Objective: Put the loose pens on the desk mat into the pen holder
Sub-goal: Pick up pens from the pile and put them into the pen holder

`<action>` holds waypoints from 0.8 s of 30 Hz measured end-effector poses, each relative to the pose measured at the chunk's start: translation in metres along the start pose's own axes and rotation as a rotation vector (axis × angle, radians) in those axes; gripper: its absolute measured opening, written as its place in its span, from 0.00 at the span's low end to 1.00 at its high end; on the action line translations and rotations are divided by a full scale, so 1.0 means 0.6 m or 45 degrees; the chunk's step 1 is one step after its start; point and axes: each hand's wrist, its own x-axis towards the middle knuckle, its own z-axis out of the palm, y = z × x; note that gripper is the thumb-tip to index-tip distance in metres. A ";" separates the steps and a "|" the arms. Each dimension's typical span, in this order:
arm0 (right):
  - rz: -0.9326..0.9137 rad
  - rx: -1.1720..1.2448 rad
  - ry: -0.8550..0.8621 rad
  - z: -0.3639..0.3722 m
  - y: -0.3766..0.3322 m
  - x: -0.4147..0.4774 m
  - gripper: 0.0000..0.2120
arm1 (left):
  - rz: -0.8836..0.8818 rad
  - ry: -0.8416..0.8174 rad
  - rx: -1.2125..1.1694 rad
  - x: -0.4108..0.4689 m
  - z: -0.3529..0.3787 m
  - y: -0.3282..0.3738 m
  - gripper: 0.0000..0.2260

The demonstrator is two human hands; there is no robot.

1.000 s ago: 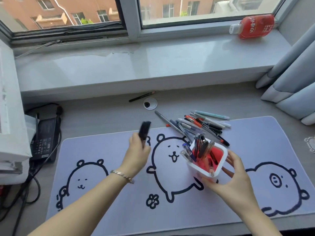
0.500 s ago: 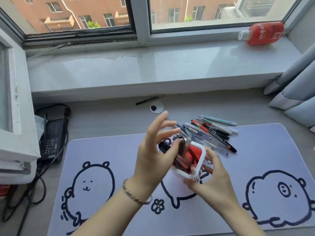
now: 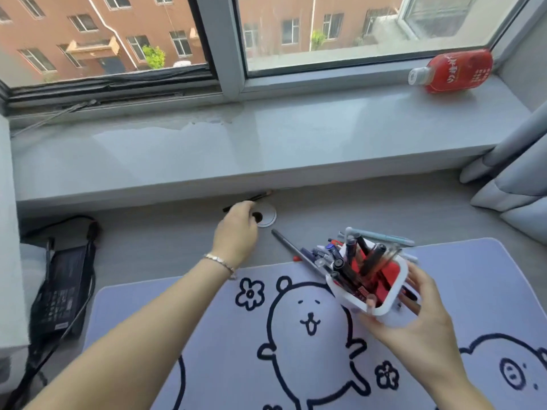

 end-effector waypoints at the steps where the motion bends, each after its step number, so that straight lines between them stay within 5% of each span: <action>1: 0.010 0.003 0.022 -0.004 -0.002 0.008 0.35 | -0.006 0.011 0.136 0.024 0.007 -0.011 0.16; 6: 0.080 0.065 0.067 -0.014 -0.006 0.029 0.34 | 0.061 -0.017 0.618 0.084 0.035 -0.033 0.17; 12: 0.129 0.062 0.066 -0.028 0.001 0.023 0.36 | 0.155 0.018 0.481 0.075 0.038 -0.034 0.14; 15: 0.159 0.039 0.093 -0.040 0.008 0.012 0.36 | 0.436 -0.031 0.273 0.047 0.039 -0.018 0.11; 20: 0.176 0.056 0.142 -0.055 0.019 -0.011 0.37 | 0.834 -0.383 0.336 0.001 0.062 0.004 0.07; 24: 0.167 0.039 0.141 -0.061 0.024 -0.034 0.37 | 1.041 -0.258 0.506 -0.014 0.080 -0.014 0.06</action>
